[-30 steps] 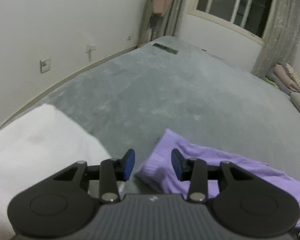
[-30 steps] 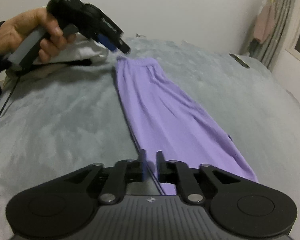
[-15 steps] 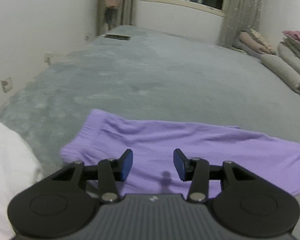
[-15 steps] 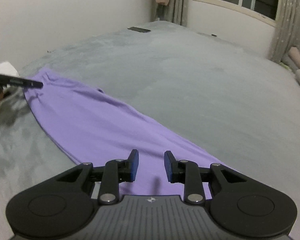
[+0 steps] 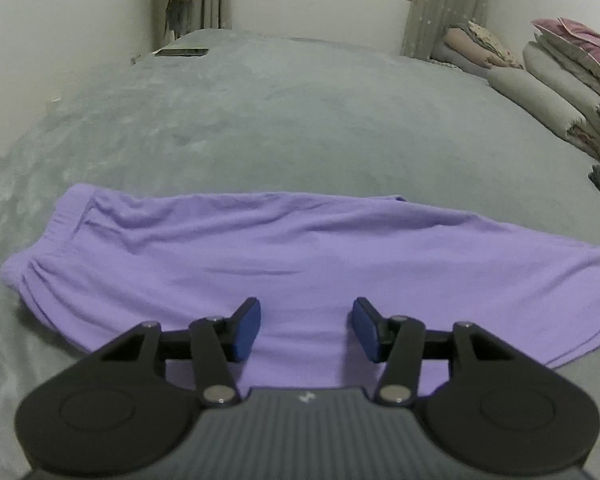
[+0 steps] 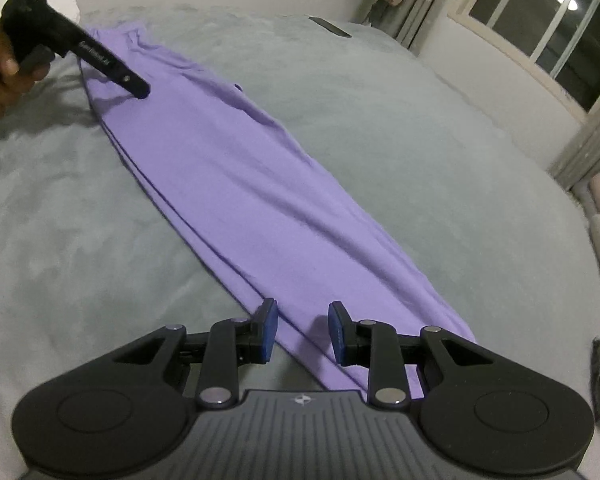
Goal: Fold clothes
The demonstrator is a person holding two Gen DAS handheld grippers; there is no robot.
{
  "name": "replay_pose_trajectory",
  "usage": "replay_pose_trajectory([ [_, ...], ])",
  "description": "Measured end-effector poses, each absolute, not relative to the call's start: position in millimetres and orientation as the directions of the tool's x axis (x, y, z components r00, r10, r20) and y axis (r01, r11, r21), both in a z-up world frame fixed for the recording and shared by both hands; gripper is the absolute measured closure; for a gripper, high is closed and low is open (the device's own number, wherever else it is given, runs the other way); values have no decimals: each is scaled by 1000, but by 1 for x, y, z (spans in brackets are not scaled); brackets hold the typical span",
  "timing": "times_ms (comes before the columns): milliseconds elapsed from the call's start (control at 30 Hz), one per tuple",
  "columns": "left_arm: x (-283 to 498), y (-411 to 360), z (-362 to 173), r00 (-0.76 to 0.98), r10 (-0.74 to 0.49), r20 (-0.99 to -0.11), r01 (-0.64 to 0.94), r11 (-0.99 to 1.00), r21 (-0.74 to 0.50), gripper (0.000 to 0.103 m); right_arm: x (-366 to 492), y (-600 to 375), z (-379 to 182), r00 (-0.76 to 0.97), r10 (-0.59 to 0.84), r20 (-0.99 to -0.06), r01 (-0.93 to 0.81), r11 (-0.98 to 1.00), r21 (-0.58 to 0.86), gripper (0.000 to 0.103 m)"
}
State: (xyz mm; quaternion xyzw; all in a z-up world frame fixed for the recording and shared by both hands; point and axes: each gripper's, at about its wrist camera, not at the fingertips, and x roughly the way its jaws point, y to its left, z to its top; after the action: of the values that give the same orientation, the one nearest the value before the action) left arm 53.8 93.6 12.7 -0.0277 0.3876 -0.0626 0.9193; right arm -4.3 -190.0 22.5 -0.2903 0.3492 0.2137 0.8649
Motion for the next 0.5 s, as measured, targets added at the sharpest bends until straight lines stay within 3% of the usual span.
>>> replay_pose_trajectory([
  [167,50,97,16,687,-148,-711,102,989,-108,55,-3,-184,19,650,171,-740,-597,717,-359,101],
  [367,47,106,19,681,-175,-712,111,985,-136,55,-7,-192,39,694,190,-695,-560,749,-354,102],
  [500,45,113,22,672,-188,-716,112,982,-152,55,-11,-191,36,654,210,-727,-600,730,-329,102],
])
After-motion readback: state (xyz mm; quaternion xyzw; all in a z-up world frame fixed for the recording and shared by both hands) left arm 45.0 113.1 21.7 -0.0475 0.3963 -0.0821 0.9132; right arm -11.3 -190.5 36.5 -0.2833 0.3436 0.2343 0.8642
